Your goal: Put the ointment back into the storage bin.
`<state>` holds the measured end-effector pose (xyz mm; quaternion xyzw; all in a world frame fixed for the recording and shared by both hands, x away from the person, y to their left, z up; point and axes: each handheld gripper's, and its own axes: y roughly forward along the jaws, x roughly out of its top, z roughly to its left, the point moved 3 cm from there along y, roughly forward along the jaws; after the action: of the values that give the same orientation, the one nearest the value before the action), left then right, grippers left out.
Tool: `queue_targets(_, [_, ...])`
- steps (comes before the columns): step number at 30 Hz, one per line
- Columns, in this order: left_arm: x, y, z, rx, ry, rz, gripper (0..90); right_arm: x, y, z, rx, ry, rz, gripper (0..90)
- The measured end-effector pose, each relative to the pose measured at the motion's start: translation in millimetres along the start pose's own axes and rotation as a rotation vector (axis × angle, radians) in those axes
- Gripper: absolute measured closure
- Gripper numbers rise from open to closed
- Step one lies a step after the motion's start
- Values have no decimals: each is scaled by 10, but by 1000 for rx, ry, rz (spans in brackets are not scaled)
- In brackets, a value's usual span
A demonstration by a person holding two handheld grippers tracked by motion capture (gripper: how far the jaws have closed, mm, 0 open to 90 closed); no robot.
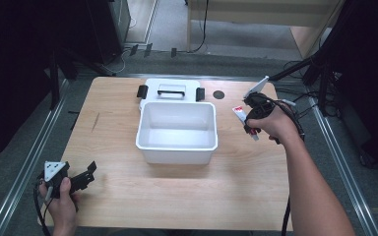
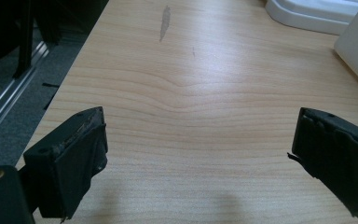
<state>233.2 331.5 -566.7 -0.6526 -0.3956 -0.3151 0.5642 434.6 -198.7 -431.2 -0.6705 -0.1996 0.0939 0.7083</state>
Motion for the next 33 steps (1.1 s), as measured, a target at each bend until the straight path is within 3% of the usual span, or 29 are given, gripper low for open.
queue_targets(17, [1, 3, -2, 1, 6, 6, 38, 168, -436, 436, 23, -148, -53, 723])
queue_targets(26, [2, 6, -1, -3, 4, 8, 38, 236, -561, 742, 36, -239, -76, 723])
queue_targets(33, [2, 8, -2, -4, 3, 7, 38, 267, -601, 1012, 82, -336, -80, 723])
